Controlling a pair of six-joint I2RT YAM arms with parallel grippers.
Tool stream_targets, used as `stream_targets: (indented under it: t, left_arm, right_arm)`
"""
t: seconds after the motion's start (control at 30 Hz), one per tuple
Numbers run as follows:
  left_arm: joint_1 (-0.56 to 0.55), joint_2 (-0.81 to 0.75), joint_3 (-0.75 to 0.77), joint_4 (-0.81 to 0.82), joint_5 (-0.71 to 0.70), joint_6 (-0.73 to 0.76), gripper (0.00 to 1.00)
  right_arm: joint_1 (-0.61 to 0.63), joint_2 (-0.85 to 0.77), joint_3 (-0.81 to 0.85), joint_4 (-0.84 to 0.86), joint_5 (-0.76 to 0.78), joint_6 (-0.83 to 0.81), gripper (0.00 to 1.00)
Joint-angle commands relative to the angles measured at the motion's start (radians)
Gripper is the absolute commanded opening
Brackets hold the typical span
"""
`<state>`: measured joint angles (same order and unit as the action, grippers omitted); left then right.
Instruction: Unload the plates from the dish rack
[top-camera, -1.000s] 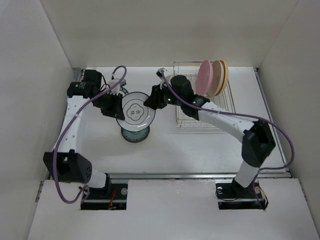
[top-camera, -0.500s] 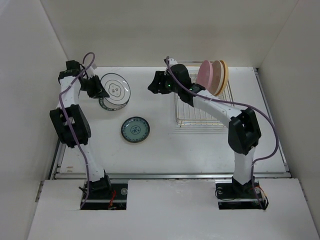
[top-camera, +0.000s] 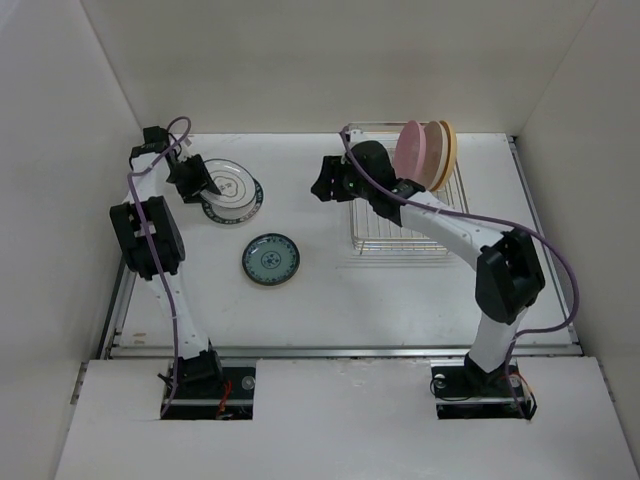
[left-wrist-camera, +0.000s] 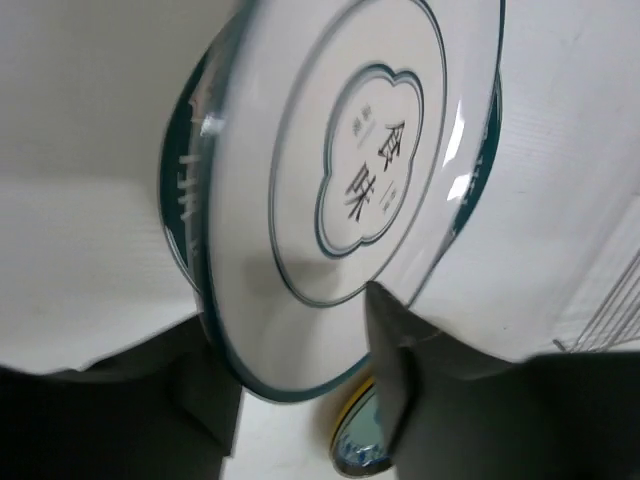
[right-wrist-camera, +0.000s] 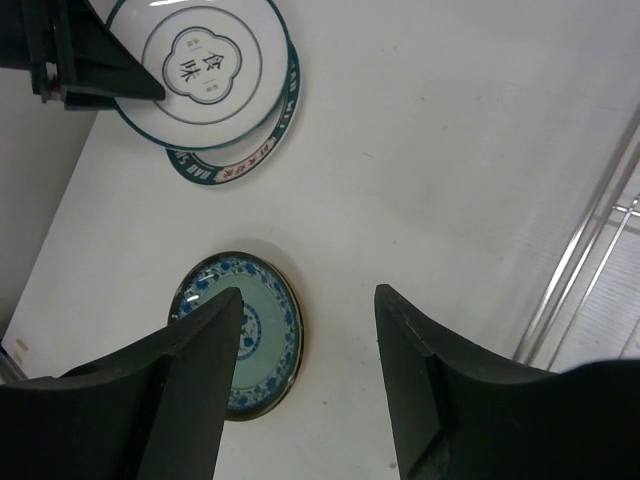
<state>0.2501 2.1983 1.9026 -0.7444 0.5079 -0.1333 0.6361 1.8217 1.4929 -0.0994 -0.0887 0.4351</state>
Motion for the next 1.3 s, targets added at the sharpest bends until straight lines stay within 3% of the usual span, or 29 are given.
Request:
stream_targets:
  t: [0.0, 0.13, 0.23, 0.53, 0.67, 0.87, 0.97, 1.17, 1.27]
  left_arm:
    - [0.000, -0.003, 0.036, -0.047, -0.078, 0.018, 0.46]
    - [0.000, 0.017, 0.058, -0.142, -0.117, 0.047, 0.64]
    - [0.000, 0.017, 0.030, -0.179, -0.133, 0.093, 0.70]
    - [-0.009, -0.054, -0.025, -0.199, -0.178, 0.153, 0.71]
    - [-0.018, -0.100, -0.046, -0.208, -0.189, 0.173, 0.71]
    - [-0.028, -0.144, -0.042, -0.136, -0.244, 0.182, 0.76]
    - [-0.028, -0.091, 0.027, -0.086, -0.333, 0.173, 0.77]
    - [-0.097, 0.081, 0.226, -0.119, -0.384, 0.182, 0.77]
    - [-0.126, 0.115, 0.227, -0.110, -0.404, 0.182, 0.77]
  right_arm:
    - [0.005, -0.079, -0.002, -0.003, 0.062, -0.044, 0.62]
    - [0.005, -0.101, -0.011, -0.014, 0.050, -0.062, 0.62]
    - [0.005, -0.122, -0.020, -0.014, 0.041, -0.062, 0.62]
    - [0.005, -0.151, -0.007, -0.092, 0.099, -0.072, 0.62]
    - [-0.007, -0.133, 0.075, -0.213, 0.213, -0.072, 0.62]
    - [-0.136, -0.078, 0.251, -0.393, 0.400, -0.062, 0.62]
    - [-0.193, -0.078, 0.288, -0.415, 0.470, -0.062, 0.62]
    - [-0.271, 0.004, 0.363, -0.436, 0.606, -0.062, 0.66]
    - [-0.286, 0.060, 0.415, -0.436, 0.606, -0.062, 0.66]
